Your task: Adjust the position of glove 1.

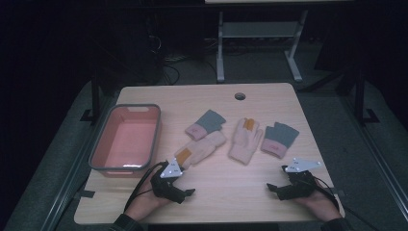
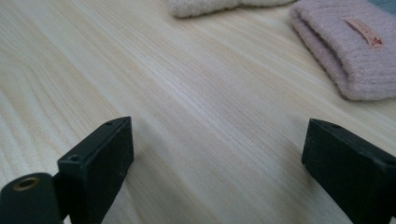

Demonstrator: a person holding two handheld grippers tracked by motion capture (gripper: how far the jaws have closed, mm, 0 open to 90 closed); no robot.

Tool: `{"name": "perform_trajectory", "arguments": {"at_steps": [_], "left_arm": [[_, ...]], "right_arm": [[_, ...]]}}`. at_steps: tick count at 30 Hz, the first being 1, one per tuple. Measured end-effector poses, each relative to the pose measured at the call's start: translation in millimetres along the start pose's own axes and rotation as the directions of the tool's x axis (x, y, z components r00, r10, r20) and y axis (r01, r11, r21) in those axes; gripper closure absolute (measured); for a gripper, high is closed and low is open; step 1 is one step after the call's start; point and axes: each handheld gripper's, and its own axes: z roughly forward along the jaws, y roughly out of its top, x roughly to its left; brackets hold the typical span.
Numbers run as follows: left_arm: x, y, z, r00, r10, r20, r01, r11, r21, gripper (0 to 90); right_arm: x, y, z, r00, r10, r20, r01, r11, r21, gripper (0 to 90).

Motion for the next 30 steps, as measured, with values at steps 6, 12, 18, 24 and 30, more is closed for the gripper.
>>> {"name": "perform_trajectory", "arguments": {"at_steps": [6, 12, 18, 24, 30], "left_arm": [[-0.3, 0.0, 0.0, 1.0, -0.002, -0.002, 0.002, 1.0, 0.0, 12.4], [-1.0, -0.2, -0.4, 0.9999, -0.008, -0.007, 0.008, 1.0, 0.0, 12.4], [-0.5, -1.7, -1.8, 1.0, -0.001, -0.007, 0.001, 1.0, -0.002, 12.4], [-0.3, -1.8, -2.0, 1.0, -0.001, -0.005, 0.001, 1.0, -0.002, 12.4], [0.0, -1.6, -2.3, 1.0, 0.002, -0.002, -0.002, 1.0, 0.002, 12.4]], "right_arm": [[0.0, 0.0, 0.0, 1.0, 0.001, 0.0, -0.001, 1.0, 0.0, 8.6], [0.1, 0.4, 0.0, 1.0, -0.001, -0.001, 0.001, 1.0, 0.0, 10.3], [-2.9, 12.6, -7.0, 0.999, 0.039, -0.022, -0.039, 0.999, 0.007, 33.1], [-1.2, 32.0, -4.2, 0.9977, 0.048, -0.047, -0.049, 0.999, -0.023, 67.0], [-2.0, 47.7, 2.7, 0.9975, 0.027, -0.065, -0.028, 0.999, -0.026, 89.1]]}}
